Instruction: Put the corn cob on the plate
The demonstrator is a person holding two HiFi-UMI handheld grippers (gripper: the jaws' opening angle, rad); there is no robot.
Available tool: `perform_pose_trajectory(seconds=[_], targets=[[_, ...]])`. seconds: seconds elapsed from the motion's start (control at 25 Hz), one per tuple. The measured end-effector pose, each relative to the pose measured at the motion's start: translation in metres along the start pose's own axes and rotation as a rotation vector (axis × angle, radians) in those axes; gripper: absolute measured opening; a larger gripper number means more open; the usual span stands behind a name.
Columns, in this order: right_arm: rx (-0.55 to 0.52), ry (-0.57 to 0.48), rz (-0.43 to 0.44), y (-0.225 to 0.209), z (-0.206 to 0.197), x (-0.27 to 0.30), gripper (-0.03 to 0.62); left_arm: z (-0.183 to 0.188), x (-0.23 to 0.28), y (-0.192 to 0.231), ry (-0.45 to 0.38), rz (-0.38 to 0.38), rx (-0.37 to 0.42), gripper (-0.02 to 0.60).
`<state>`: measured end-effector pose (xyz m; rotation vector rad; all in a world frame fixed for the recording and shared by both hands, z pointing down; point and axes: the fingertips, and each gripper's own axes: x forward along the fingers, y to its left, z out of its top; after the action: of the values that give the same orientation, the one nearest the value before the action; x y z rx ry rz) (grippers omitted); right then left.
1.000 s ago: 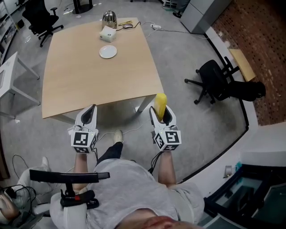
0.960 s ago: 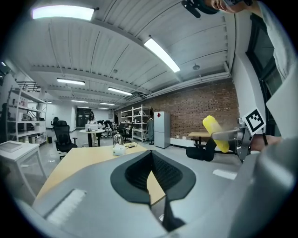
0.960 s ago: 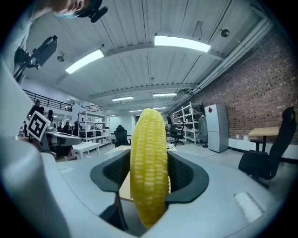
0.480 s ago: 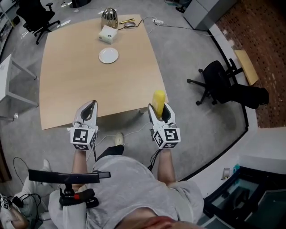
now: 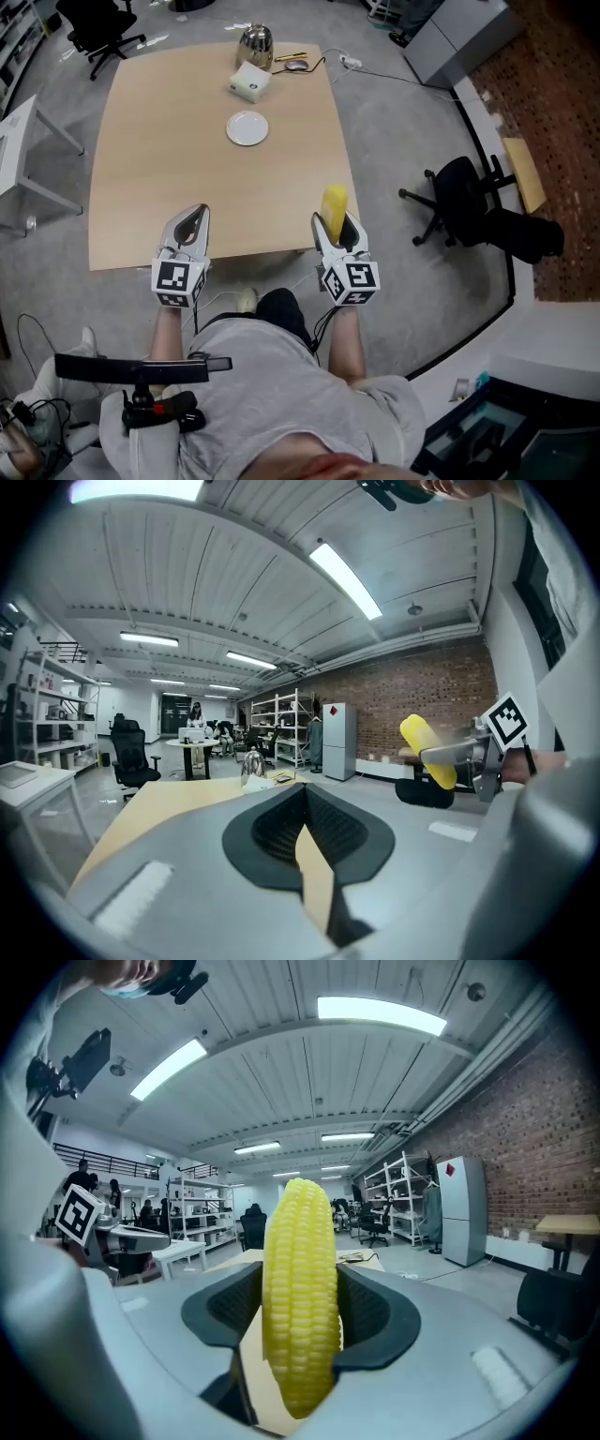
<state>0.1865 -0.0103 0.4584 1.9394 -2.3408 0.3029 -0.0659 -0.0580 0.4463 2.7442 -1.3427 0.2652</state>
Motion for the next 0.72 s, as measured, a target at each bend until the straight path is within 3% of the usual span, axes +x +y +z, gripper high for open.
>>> perform_pose_trajectory(seconds=[0.72], targets=[[-0.062,0.074,0.165,-0.014,0.017,0.161,0.247,-0.003,0.041,0.09,0.009,0.217,-0.055,0.02]])
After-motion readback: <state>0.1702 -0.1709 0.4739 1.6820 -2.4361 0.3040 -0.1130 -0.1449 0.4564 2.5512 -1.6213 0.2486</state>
